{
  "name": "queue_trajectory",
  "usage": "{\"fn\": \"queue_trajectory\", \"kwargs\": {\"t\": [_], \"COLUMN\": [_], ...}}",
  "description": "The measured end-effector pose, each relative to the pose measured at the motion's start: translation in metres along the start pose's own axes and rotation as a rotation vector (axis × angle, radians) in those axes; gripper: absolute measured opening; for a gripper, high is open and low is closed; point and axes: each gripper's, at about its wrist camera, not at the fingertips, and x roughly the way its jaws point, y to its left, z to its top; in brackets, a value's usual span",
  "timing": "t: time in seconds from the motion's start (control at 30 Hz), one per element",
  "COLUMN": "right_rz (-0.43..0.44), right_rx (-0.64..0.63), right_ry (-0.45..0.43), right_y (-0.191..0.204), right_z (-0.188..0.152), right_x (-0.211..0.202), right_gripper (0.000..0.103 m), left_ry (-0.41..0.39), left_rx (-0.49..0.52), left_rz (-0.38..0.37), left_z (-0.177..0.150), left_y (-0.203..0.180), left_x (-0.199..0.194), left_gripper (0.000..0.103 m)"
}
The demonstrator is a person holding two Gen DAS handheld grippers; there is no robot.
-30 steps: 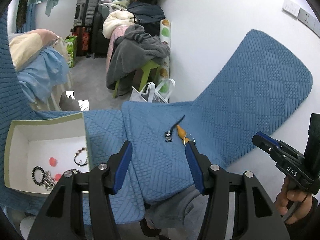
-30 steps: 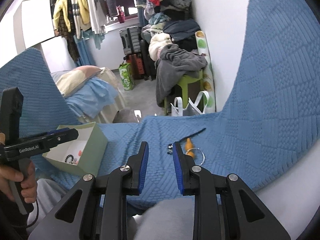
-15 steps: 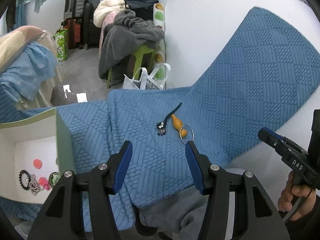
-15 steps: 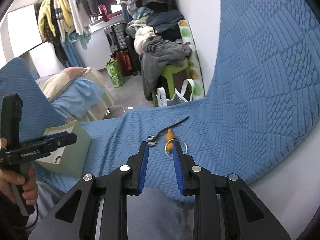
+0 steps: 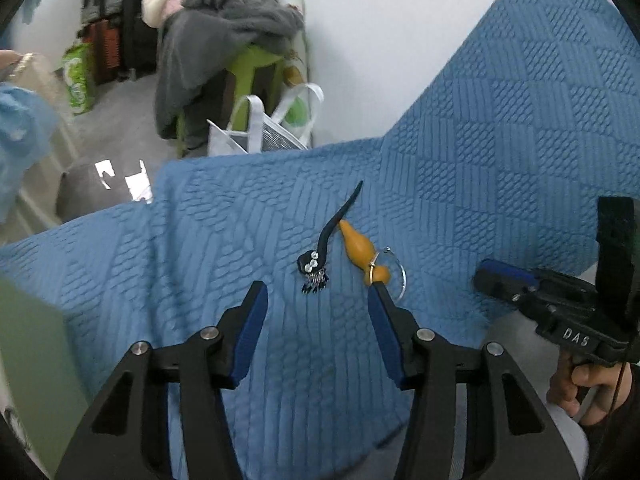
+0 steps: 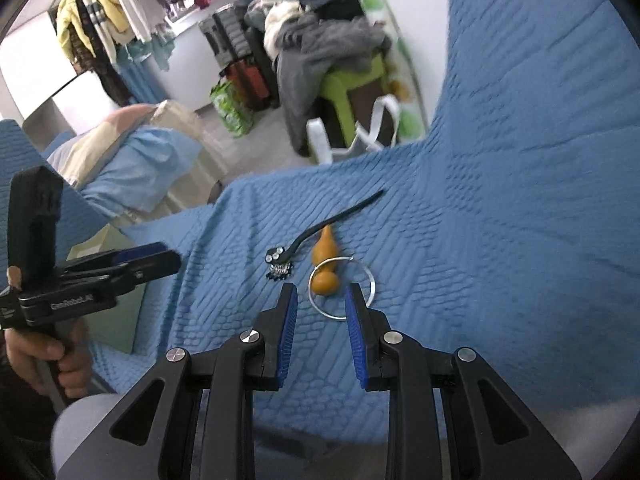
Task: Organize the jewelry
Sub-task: 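Grasp the black rhinestone hairpin with the left gripper while the right grasps the silver hoop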
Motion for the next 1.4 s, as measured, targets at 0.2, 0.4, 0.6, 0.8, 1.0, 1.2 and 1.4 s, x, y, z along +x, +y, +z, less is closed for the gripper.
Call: {"fn": "queue_trajectory", "kwargs": {"t": [0.2,0.4,0.6,0.8,1.0,1.2,1.4], "right_rz": [0.058,0.02,0.022,-0.024,-0.054,-0.055,-0.063], "right_rx": [0.025,0.045,0.046,0.006,-0.028,-0.03,-0.008], "right_ry": [0.085,0.141,0.159,0.182,0.161,0.152,0.168], "right_y": [-0.007,-0.012,-0.012,-0.007,-0.004,-0.008,-0.013], "right_z": [0.009,0.016,0.023,0.024,0.026,0.025,0.022], "right_x": [0.058,0.089,0.103,0.113,0.105,0.096,0.096], "right_gripper": [0.023,0.025,0.025,0.024,0.016,0.006,0.003], "left_ry": [0.038,0.066,0.076,0.086,0.097,0.107,0.102], "left_rx": [0.006,0.028,0.038,0.052,0.086,0.142,0.204], "left_rz": [-0.06,-0.08,-0.092,-0.095,-0.088,-0.045,0.016], "left_z": [0.009,0.014,0.016,0.016,0.017,0.015,0.014], "left_y": [0.012,0.017,0.02,0.019,0.013,0.004,-0.008], "left_x": [0.046,0.071,0.077,0.083,0.092,0.101,0.107], "left_gripper": [0.05,0.047,0.047,0.046,0.046,0.041,0.025]}}
